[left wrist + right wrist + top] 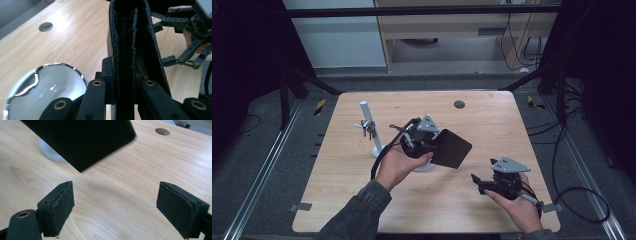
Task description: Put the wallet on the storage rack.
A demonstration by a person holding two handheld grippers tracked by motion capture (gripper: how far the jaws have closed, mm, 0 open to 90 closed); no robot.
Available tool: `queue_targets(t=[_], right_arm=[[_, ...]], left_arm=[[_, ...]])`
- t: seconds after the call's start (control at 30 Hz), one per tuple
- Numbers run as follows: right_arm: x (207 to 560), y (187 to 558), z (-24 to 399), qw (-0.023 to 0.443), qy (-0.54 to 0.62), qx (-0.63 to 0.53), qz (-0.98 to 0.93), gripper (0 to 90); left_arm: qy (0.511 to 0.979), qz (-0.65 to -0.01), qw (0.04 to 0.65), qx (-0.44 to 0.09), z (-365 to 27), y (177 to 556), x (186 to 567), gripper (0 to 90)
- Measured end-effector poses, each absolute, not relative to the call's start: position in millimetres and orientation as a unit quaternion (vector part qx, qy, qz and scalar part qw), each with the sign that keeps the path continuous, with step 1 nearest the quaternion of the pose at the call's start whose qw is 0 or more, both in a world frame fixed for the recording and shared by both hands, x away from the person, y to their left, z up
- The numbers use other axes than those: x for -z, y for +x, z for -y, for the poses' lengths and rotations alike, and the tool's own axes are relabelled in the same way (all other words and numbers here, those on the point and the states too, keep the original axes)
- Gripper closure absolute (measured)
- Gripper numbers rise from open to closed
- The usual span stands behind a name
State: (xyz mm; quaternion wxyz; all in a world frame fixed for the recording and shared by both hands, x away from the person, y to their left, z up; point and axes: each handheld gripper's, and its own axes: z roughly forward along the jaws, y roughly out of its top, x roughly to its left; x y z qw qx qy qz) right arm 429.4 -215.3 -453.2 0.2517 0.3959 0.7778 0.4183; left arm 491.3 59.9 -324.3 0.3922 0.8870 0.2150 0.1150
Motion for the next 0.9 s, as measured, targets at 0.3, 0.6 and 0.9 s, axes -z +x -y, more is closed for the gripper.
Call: queue_targets(t=[0.3,0.6,0.9], right_arm=[[471,431,221,0.26,0.428,-0.405,-0.765,13.0],[480,432,227,0.262,0.446,-0.395,-0.759,12.9],[484,432,228,0.262,0.449,-0.387,-0.761,12.6]], left_arm=[[0.893,-0.213,0.376,-0.125,-69,492,300,80.3],[0.888,-0.216,0.384,-0.134,-79,491,286,80.3],[0.885,-0.217,0.387,-0.143,-88,489,272,80.2]])
